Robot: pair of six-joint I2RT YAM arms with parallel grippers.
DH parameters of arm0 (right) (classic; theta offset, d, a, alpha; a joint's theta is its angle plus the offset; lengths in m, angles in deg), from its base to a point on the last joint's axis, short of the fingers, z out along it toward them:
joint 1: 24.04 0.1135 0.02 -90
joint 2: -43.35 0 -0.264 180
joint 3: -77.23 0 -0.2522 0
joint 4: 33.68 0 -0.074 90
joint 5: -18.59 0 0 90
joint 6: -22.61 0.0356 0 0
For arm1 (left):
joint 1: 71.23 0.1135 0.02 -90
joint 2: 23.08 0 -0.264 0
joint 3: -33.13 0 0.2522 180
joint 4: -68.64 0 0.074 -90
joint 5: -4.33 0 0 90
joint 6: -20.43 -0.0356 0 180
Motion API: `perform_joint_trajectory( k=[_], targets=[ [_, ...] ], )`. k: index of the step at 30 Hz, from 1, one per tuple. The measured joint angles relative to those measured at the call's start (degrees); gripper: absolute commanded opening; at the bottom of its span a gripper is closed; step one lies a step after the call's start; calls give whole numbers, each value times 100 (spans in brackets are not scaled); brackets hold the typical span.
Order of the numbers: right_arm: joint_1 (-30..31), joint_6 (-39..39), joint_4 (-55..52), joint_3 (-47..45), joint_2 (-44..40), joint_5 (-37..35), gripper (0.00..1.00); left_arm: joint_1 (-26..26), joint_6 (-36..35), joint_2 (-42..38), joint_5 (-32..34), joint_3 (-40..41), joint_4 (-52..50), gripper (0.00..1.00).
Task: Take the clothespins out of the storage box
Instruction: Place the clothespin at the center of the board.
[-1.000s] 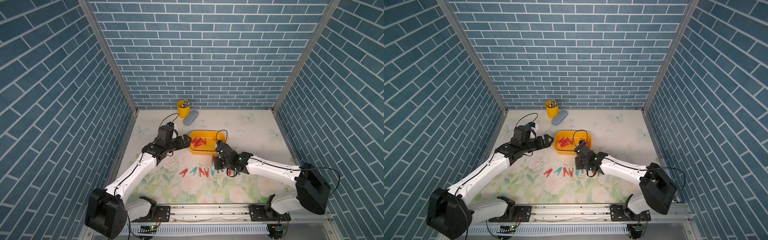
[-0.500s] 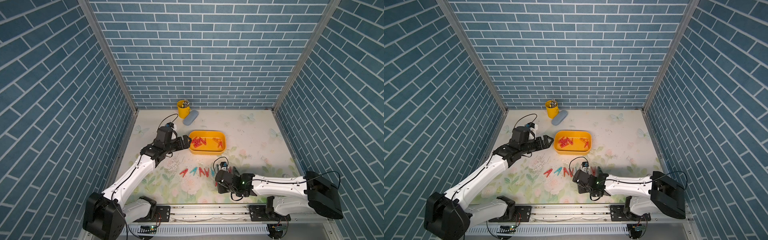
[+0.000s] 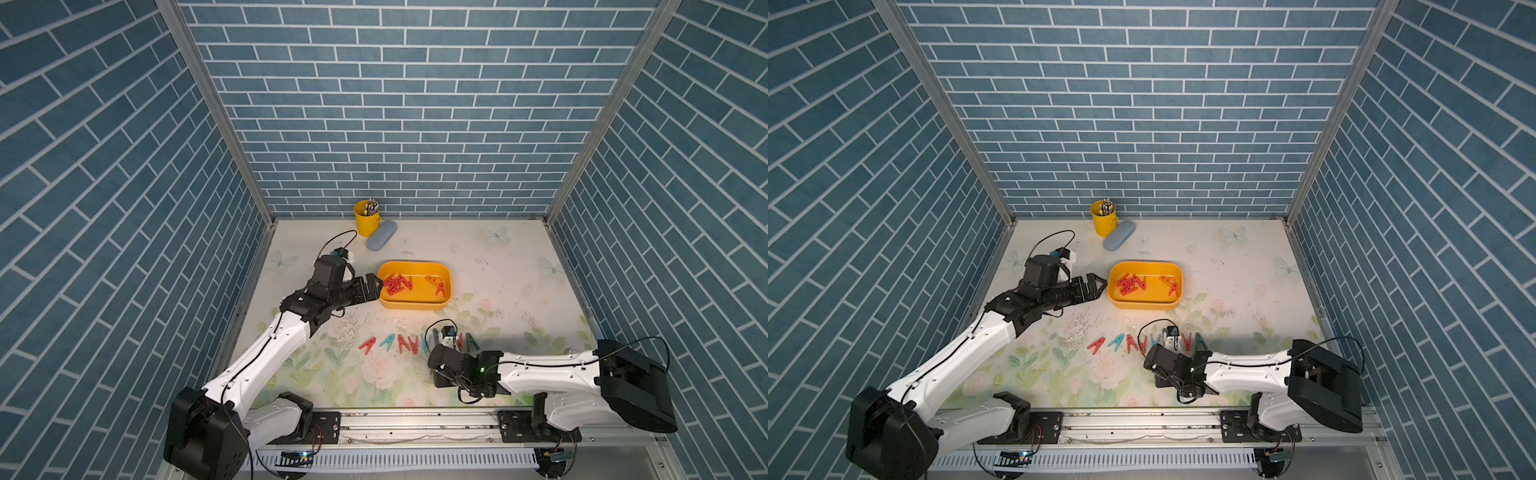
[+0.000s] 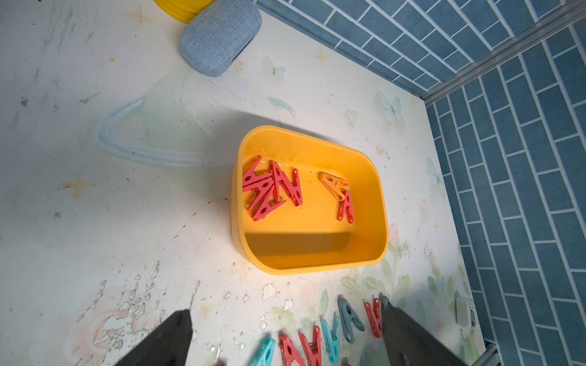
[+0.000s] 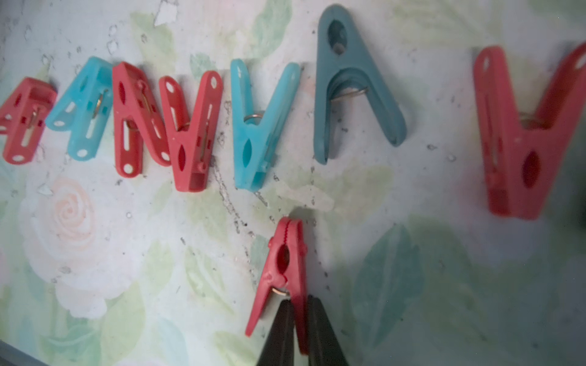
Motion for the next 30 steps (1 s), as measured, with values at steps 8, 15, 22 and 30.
perform_joint_trajectory(
  k=[8,15,22,30],
  targets=[
    [0,0,-120,0,-264,-90,36,-98,20,164,20,-15,2,100],
    [-258,-221,-315,271,-710,-262,51,-431,74,774,125,-286,11,95],
    [-966,-855,-363,763,-905,-354,79,-861,79,1711,498,-1152,-85,82],
    [-1742,-1532,-297,1001,-1014,-378,97,-1333,151,3230,1075,-2406,-426,60]
  ],
)
